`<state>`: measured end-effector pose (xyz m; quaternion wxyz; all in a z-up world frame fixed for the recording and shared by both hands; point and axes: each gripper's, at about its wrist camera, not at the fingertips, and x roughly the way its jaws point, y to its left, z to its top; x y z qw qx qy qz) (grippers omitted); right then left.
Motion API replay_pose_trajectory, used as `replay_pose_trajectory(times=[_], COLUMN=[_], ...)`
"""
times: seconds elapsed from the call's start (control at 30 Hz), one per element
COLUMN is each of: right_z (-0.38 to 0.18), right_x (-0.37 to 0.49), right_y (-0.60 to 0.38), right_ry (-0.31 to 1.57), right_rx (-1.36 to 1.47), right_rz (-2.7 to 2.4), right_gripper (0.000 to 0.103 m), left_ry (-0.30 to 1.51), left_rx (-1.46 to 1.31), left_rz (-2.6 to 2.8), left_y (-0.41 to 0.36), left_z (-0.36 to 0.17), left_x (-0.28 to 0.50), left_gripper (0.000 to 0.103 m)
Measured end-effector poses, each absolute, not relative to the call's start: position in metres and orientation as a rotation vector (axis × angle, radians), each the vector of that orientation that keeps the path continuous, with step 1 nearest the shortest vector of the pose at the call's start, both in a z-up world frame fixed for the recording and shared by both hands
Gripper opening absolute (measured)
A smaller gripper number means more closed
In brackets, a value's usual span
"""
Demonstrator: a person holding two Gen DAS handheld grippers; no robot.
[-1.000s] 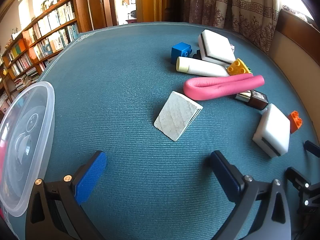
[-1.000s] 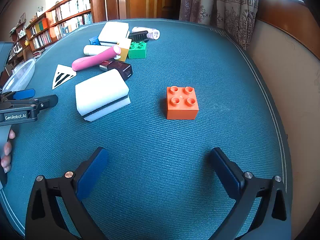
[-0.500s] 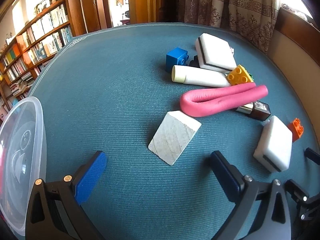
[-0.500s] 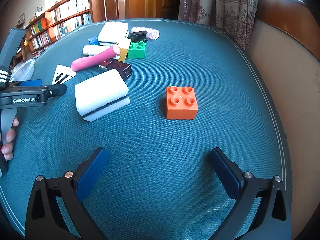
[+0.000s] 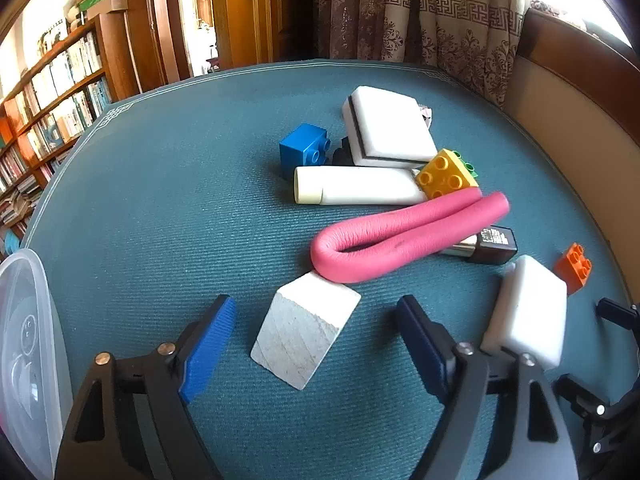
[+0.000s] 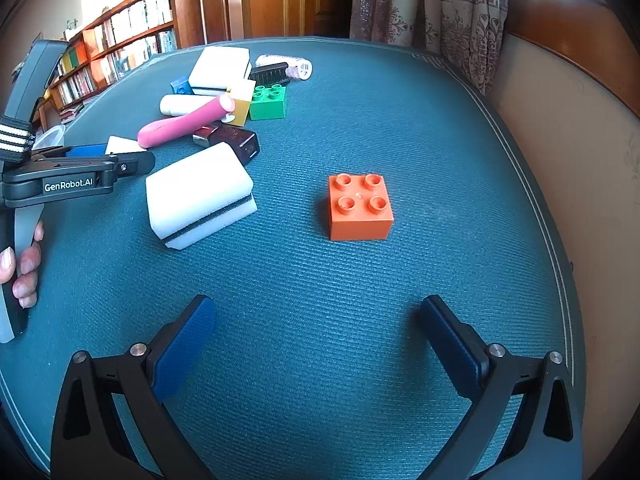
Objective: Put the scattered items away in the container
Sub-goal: 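Grasp the beige card with the left gripper while the right gripper grasps the orange brick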
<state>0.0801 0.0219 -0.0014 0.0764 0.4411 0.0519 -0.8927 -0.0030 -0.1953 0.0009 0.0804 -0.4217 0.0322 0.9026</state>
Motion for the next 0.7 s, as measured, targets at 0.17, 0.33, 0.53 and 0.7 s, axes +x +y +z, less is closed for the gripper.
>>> replay_pose_trajectory(times=[0.17,0.33,0.53,0.7], right_z=[0.001,0.006,0.012,0.013], right_x=[0.074,0.063,0.043,0.038], right_y=[0.023,0.027,0.036,0.039], right_ry=[0.131,0.075,0.009,0.030], right_rx=[1.324,1.312,1.308,1.294], right_rz=[-2.690,-2.716,-2.787,-2.831], right_gripper=[0.103,0.091,0.072,0.050], left_ry=[0.091,0.019,0.018,-0.011], left_rx=[-1.241,-1.232,-1.232,-1.241], left_rz=[2.698,2.683,2.674,2.663], left_y=[-0.201,-0.210,-0.208,-0.208], left_z=[0.003,0.005,0.003,0.005], left_x=[-0.003,0.000,0.014,0.024], left_gripper=[0.066,0.046,0.039,0.039])
